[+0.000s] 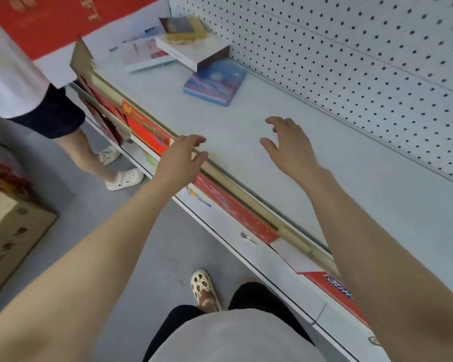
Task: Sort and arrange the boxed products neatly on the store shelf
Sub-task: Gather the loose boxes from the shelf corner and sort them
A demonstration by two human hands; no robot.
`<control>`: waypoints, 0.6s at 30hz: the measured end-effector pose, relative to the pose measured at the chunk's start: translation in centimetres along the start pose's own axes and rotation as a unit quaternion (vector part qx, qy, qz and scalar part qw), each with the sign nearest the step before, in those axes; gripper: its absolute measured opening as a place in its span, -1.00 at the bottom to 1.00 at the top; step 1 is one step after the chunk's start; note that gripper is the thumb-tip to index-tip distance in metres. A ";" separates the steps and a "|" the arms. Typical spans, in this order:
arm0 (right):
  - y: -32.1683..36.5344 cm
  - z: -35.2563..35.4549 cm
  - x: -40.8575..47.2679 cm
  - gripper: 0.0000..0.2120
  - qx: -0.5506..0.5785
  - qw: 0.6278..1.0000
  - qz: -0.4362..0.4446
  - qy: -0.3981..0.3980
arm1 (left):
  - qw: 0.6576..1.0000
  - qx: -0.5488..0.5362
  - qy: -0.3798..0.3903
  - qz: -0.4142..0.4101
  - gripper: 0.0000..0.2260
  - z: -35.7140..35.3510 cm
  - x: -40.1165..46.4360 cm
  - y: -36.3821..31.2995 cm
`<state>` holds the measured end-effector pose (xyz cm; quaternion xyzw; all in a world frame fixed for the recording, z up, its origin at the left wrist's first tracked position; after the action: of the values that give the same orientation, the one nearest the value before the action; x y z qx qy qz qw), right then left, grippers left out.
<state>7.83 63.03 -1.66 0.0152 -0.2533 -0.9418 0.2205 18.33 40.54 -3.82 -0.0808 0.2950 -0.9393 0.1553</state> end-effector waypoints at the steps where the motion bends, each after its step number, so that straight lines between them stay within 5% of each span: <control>1: 0.7 -0.5 1.4 -0.56 -0.001 1.000 -0.010 -0.001 | 1.000 0.006 0.005 -0.007 -0.68 0.8 1.9 0.9; 14: 4.8 -7.3 21.6 -0.50 -0.003 0.995 -0.102 0.001 | 0.995 0.090 0.006 -0.049 -0.61 6.1 24.0 7.1; 18: 5.5 -9.8 26.0 -0.27 -0.014 0.986 -0.168 0.019 | 0.994 0.092 -0.002 -0.060 -0.62 6.6 29.2 8.2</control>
<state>-12.04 43.13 -5.36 0.0722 -0.2300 -0.9684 0.0644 -5.48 20.78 -1.49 -0.0855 0.2012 -0.9700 0.1060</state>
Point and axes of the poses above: each hand's wrist, its own x-axis towards the middle knuckle, its own z-axis out of the back of the hand, y = z × x, the point moved 4 cm from there along x, towards the middle knuckle, and after that the axes turned 4 degrees about -y, right-handed, at the moved point
